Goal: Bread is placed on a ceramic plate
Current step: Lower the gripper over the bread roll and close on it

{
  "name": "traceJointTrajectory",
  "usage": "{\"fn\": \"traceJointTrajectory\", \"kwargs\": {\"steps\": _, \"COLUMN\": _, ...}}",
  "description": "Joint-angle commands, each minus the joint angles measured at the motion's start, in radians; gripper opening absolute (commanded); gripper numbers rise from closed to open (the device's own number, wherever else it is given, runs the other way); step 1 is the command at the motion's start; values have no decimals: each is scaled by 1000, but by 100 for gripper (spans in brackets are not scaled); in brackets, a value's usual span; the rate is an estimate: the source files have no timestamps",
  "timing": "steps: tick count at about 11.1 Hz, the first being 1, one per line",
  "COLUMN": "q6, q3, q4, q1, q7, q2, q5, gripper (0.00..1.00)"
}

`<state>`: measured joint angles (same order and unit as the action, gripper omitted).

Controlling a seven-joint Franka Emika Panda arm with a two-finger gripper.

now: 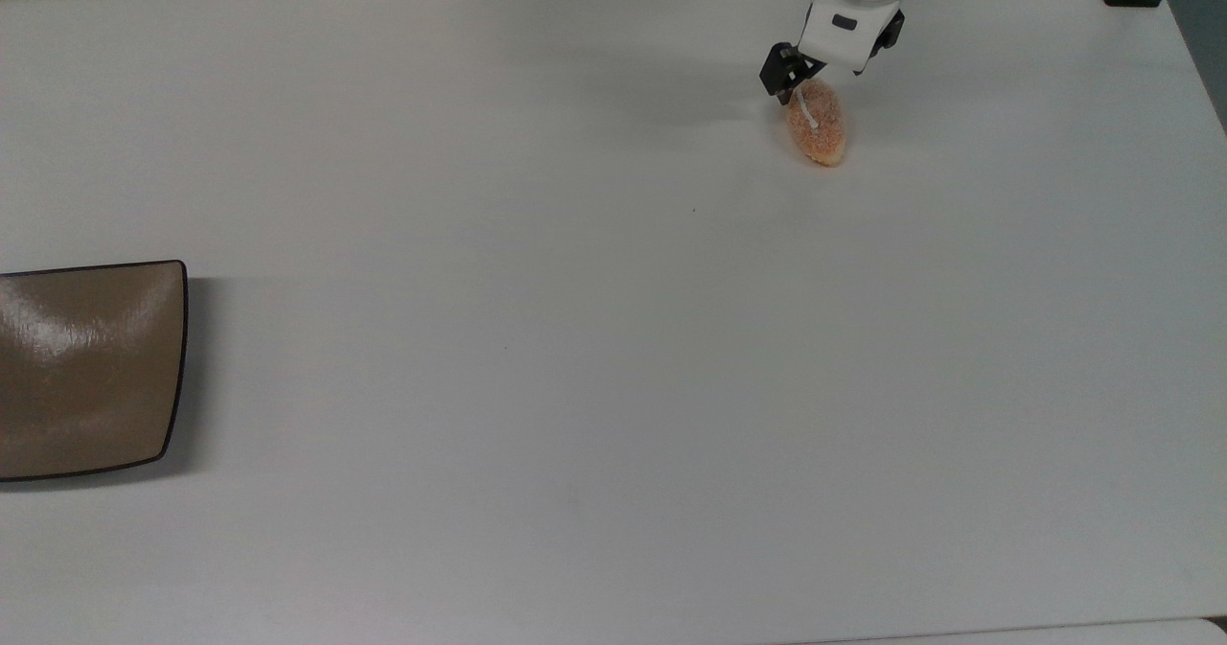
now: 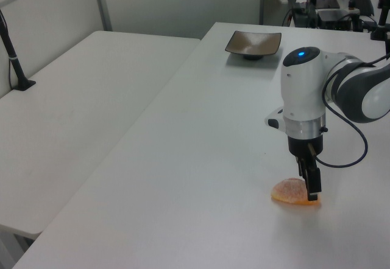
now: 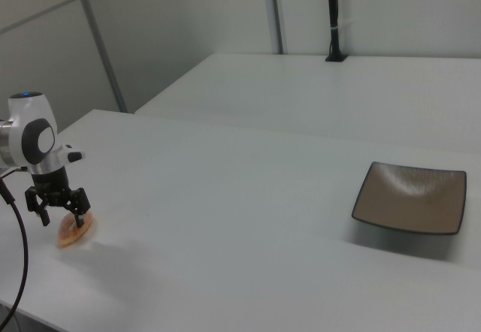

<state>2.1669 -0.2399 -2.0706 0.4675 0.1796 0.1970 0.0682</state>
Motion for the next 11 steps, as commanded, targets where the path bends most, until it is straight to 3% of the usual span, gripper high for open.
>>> {"fn": "traceJointTrajectory", "kwargs": {"steps": 1, "q6": 54, "q3": 2, "q4": -5, "q1": 8, "q7": 31, "q2": 27, "q5": -43, "gripper": 100}}
{"fn": "traceJointTrajectory", "kwargs": {"steps": 4, "q6": 86, "q3": 2, "q4": -3, "q1": 7, "q7": 44, "q2": 56, "q5": -76, "gripper": 100}}
{"fn": "traceJointTrajectory", "kwargs": {"steps": 5, "q6": 86, "q3": 2, "q4": -3, "q1": 7, "q7": 43, "q2": 56, "q5": -77, "gripper": 93}}
{"fn": "traceJointTrajectory", "kwargs": {"steps": 9, "q6": 74, "q3": 2, "q4": -2, "q1": 5, "q7": 40, "q2": 52, "q5": -94, "gripper": 45}}
{"fn": "traceJointTrajectory", "kwargs": {"steps": 11, "q6": 65, "q3": 2, "q4": -2, "q1": 3, "q7": 34, "q2": 48, "q5": -94, "gripper": 33}}
